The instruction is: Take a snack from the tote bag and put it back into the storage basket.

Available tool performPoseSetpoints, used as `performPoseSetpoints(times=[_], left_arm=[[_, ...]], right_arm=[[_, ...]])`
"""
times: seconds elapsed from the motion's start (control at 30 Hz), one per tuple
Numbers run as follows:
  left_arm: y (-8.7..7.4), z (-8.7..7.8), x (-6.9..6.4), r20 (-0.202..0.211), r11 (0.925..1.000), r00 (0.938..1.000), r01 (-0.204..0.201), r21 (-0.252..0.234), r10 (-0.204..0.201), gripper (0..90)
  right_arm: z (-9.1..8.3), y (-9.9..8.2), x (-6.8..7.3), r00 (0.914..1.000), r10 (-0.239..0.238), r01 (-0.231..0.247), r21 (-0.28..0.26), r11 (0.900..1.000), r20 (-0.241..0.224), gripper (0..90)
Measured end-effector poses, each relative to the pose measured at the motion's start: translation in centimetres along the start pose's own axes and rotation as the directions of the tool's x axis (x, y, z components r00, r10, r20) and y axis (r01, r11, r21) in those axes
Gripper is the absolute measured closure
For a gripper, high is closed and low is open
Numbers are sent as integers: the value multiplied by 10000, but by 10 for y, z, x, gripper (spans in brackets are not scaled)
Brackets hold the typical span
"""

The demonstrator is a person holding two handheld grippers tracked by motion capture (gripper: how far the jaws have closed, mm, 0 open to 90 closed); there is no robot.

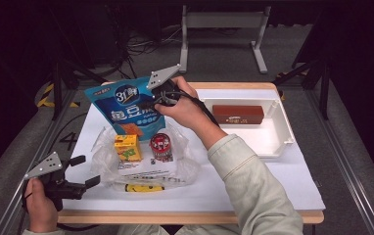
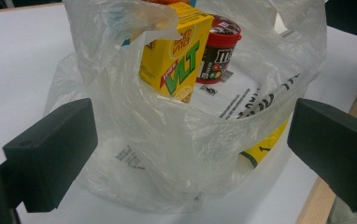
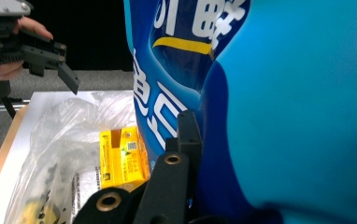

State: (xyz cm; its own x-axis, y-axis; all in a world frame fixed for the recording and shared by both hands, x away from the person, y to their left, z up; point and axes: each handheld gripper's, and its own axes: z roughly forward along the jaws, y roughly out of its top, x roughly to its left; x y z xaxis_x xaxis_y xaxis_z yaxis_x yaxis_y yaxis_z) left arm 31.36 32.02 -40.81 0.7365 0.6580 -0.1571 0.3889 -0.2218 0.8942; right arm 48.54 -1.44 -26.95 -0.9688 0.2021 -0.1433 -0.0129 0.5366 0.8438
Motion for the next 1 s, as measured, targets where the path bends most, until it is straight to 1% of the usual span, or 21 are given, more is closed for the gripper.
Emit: performPoseSetpoints(times=[0.13,0.27,0.33,0.4,0.53,0.67,0.83,1.0], left_arm=[[0,1,-1,20,10000,10000,-2,43,2,23],[0,0,0,0,10000,10000,8,-4,-8,23],[0,1,0,11,10000,10000,21,10,-21,23],[0,1,0,21,10000,10000,5,43,-5,23],[0,1,0,19,10000,10000,40,4,-40,23],[0,1,0,20,10000,10000,24,29,-24,22],[0,1,0,14,10000,10000,38,7,-38,23],[0,2,-1,61,10000,10000,-26,77,26,23]], right_arm=[[-5,6,1,10000,-62,62,2,10000,19,898],[-11,13,2,9999,-88,89,-124,9999,87,898],[-14,15,3,9999,15,-13,-180,9998,111,898],[-18,18,4,9998,19,-15,-218,9998,183,898],[-23,23,4,9999,61,-55,-373,9993,145,898],[-29,27,5,9998,-30,40,-472,9989,217,898],[-35,30,6,9997,-24,38,-572,9984,250,898],[-41,34,6,9997,189,-179,-636,9978,145,899]])
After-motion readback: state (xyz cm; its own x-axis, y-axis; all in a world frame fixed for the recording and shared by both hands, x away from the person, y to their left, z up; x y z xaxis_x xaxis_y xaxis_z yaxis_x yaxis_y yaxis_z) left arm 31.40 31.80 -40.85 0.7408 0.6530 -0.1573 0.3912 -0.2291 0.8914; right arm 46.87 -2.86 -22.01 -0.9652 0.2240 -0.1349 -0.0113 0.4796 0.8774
